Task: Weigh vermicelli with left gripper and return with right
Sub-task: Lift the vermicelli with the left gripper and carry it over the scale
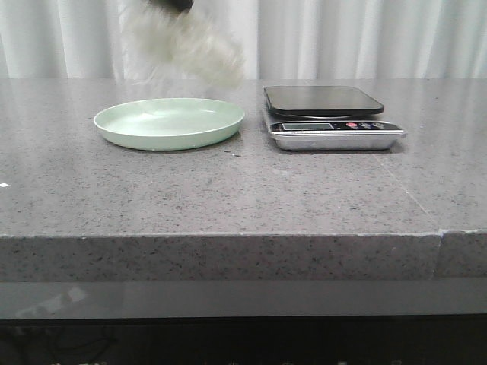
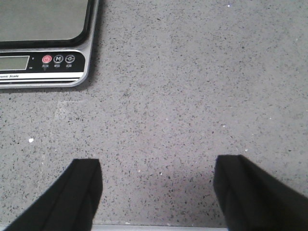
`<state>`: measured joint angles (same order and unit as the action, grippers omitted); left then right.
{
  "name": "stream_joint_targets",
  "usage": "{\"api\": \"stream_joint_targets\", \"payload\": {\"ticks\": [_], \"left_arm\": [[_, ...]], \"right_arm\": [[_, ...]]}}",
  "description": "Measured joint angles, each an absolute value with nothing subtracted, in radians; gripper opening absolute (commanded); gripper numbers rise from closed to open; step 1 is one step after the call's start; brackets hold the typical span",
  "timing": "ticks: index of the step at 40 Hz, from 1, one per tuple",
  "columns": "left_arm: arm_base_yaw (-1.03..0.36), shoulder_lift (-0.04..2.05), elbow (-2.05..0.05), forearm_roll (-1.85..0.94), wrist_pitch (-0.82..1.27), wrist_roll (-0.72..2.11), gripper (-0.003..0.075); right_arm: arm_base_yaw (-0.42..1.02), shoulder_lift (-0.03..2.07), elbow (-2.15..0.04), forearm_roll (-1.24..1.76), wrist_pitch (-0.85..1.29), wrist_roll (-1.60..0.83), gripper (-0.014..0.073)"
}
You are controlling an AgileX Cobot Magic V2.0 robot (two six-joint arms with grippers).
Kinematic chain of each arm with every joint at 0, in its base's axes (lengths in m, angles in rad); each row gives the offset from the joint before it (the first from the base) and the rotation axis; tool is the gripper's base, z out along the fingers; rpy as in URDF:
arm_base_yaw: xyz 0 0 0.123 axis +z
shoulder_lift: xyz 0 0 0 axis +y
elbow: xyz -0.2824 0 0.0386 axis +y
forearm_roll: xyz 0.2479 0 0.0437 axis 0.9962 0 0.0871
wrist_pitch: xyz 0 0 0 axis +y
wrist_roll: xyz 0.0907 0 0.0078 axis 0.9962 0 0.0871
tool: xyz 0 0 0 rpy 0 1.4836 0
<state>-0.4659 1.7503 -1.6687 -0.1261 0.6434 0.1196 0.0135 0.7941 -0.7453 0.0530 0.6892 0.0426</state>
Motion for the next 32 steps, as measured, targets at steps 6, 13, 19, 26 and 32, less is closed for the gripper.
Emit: {"api": "stream_joint_targets", "payload": {"ticks": [6,13,19,26,32], "left_arm": [[-0.537,1.772,-1.789,-0.126,0.644,0.122,0.0155],[-0.613,1.854,-1.942,-0.128,0.642,0.122,0.0155],[-0.651,1.975,-2.057,-0.128,0.631,0.122,0.0155],[-0.669,2.114,-2.146,-0.128,0.63,0.123,0.0171],[-0.671,2.19,-2.156,-0.126,0.637,0.123,0.0354]], "right_arm": [[0.013,0.794,-0.745,0.053,0.689,0.043,0.0596],[0.013,0.794,-0.745,0.053,0.689,0.043,0.0596],[0.013,0.794,-0.745,0.053,0.689,0.043,0.0596],[0.013,0.794,-0.745,0.053,0.689,0.043,0.0596],[0.013,0.794,-0.745,0.053,0.689,0.043,0.0596]]}}
